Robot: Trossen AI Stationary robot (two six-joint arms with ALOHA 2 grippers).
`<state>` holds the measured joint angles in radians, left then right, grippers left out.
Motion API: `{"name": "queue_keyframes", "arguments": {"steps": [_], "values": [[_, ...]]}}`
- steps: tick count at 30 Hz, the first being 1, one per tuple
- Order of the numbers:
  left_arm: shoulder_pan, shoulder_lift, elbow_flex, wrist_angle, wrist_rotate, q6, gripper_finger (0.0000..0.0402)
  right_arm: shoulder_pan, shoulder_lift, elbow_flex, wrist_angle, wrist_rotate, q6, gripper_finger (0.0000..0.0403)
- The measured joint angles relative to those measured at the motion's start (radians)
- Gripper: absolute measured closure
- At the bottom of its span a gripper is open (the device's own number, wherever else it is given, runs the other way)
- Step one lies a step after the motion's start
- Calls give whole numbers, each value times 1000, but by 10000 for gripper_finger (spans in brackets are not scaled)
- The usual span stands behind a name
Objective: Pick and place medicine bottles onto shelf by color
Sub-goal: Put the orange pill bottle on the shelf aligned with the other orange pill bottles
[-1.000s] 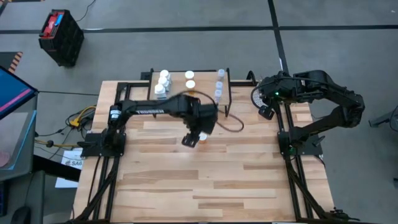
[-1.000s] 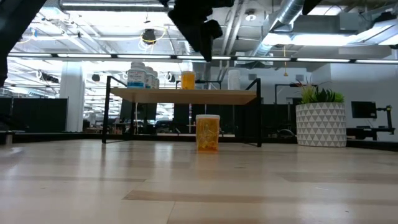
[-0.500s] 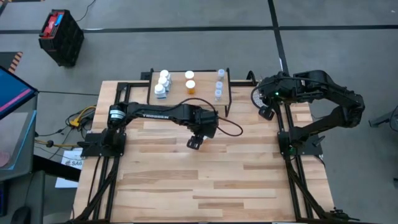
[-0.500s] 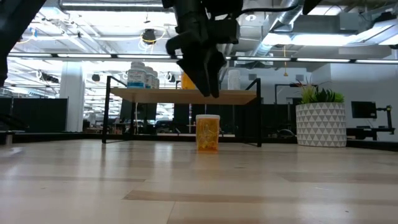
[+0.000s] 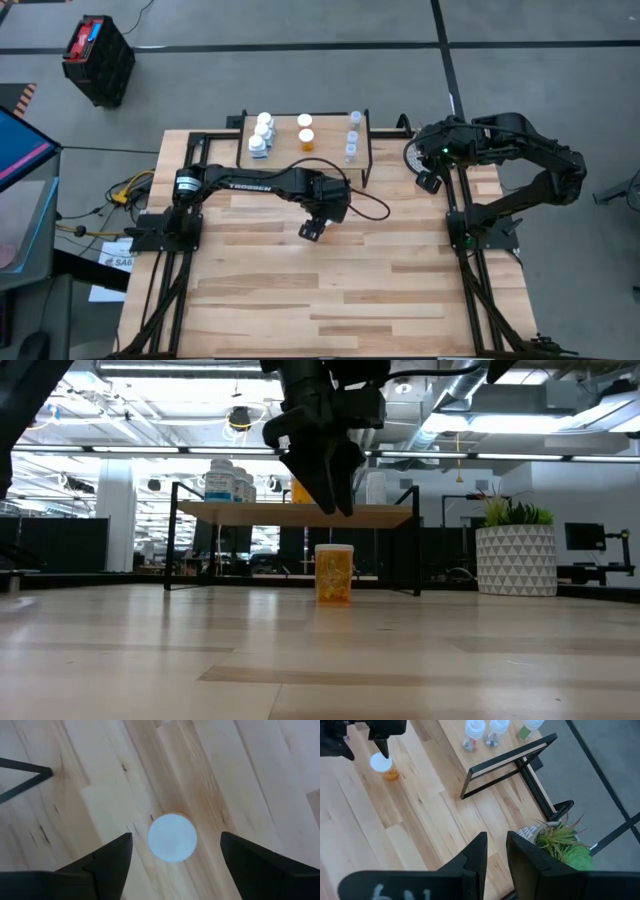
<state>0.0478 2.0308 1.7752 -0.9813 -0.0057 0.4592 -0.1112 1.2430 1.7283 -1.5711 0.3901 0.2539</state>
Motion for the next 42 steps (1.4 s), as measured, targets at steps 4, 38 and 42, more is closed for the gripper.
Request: {"name": "queue_keyframes", "arguments": {"steps": [4, 38, 42], "values": [[0, -1, -24, 36, -1, -8, 97, 0, 0, 0, 0, 0, 0, 308], [11, 45, -140, 178, -3, 6, 92, 0, 0, 0, 0, -2, 0, 308], [11, 48, -139, 177, 1, 18, 119, 0, 0, 0, 0, -2, 0, 308]]}}
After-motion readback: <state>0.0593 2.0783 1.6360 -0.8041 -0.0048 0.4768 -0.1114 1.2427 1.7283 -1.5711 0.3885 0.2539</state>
